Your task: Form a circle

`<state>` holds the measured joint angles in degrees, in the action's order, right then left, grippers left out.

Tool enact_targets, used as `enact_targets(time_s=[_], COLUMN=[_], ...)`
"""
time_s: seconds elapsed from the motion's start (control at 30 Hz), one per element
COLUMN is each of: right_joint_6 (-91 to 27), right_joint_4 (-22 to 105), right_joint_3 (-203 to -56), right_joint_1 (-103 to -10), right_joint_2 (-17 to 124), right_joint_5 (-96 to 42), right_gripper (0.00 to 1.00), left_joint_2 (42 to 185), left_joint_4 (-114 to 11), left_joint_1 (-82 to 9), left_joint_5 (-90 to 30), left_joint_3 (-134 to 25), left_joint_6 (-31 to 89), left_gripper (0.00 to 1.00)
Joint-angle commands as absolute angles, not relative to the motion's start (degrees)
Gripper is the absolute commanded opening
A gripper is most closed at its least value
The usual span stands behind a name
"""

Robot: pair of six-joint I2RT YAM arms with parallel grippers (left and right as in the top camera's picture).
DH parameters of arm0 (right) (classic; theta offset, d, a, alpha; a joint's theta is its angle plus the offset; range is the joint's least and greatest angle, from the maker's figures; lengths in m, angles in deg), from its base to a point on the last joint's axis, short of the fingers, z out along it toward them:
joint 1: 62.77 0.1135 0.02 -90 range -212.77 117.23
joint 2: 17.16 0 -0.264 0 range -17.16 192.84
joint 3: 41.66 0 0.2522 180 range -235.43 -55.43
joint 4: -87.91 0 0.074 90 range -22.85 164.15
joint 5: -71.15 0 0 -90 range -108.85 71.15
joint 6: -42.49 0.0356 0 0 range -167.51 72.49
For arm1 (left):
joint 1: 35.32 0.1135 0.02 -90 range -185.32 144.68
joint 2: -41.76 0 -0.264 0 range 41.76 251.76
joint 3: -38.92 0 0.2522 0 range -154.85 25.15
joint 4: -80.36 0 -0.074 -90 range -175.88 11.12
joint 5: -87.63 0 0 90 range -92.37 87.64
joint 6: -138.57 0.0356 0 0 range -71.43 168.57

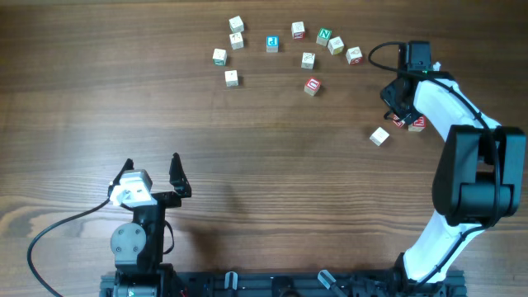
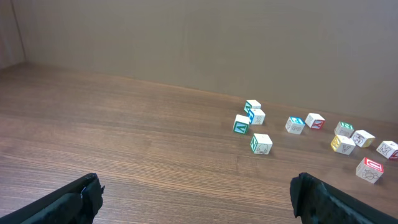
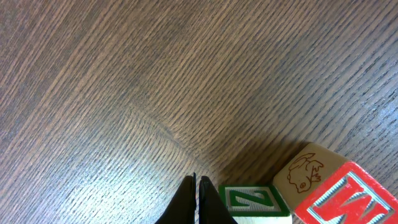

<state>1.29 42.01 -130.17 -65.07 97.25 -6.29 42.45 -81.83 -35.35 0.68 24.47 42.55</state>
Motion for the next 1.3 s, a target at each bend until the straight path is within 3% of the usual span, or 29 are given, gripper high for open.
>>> enact_targets(time_s=[0.0, 0.73, 1.0, 1.1, 1.2, 1.23, 1.27], right_joint_6=[2.20, -2.56, -7.48, -8.46, -7.85, -7.41, -4.92], right_joint_4=[42.12, 47.59, 45.73, 38.91, 29.23, 27.26, 24.61], right_joint_3=[-131.28, -131.28, -131.28, -131.28, -131.28, -131.28, -131.28], right_joint_1=[-64.90, -64.88, -64.57, -63.06, -59.41, -58.41, -57.29], right_joint_2=[97.03, 96.44, 88.09, 82.34, 77.79, 77.42, 77.44], right_joint_5=[-4.63, -8.00, -5.92, -6.18, -6.40, -6.42, -6.66], right_gripper=[0.05, 0.05, 0.05, 0.06, 0.51, 0.71, 0.80], left_joint_2=[41.93, 41.93, 41.93, 41.93, 41.93, 41.93, 41.93], left_joint_4=[-81.89, -81.89, -81.89, -81.89, -81.89, -81.89, -81.89], left_joint_1=[-34.98, -34.98, -34.98, -34.98, -34.98, -34.98, -34.98], left_joint_5=[0.01, 0.01, 0.03, 0.01, 0.01, 0.01, 0.01], left_joint_3=[24.82, 24.82, 24.82, 24.82, 24.82, 24.82, 24.82], left_joint_6=[43.86, 43.86, 43.86, 43.86, 43.86, 43.86, 43.86], left_gripper=[1.00, 1.00, 1.00, 1.00, 1.00, 1.00, 1.00])
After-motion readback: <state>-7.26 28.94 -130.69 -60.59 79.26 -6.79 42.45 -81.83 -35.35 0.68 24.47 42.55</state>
